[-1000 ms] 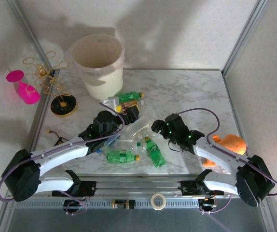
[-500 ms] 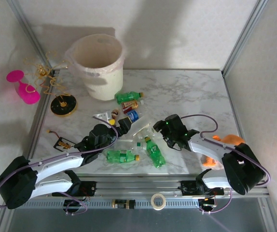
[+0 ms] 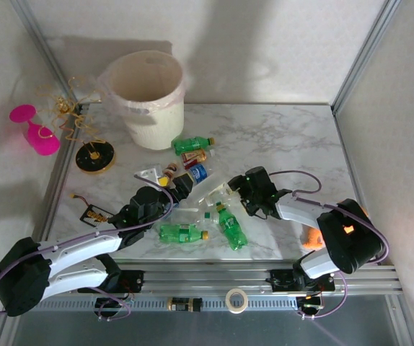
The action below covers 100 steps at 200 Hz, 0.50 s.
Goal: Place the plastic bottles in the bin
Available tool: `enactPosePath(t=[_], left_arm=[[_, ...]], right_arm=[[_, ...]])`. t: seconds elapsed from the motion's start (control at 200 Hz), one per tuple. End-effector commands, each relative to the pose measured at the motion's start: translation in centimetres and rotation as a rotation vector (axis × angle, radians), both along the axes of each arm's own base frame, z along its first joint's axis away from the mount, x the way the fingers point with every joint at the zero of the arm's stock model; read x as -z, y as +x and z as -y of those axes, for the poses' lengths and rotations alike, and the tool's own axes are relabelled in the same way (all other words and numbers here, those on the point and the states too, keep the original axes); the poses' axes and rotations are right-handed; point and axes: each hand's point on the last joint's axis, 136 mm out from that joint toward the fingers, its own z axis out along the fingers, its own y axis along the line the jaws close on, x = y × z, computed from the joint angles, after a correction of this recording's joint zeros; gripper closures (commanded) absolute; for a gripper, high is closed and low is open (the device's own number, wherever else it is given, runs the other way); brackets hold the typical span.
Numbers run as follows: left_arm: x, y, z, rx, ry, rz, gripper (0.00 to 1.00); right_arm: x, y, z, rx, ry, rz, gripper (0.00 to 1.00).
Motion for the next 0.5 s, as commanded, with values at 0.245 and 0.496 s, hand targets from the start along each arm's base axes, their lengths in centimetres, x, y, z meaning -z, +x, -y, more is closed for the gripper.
enactPosePath(t=[0.245, 0.496], left_arm=[[-0.4, -0.1, -0.7, -0.035, 0.002, 0.025, 0.0], [-0.5, -0.1, -1.0, -0.045, 0.007, 0.024, 0.0]], right_arm=[[1.0, 2.4, 0.0, 0.065, -0.001, -0.006, 0.13], [1.3, 3.0, 0.1, 0.073, -0.001, -0.001, 0.26]])
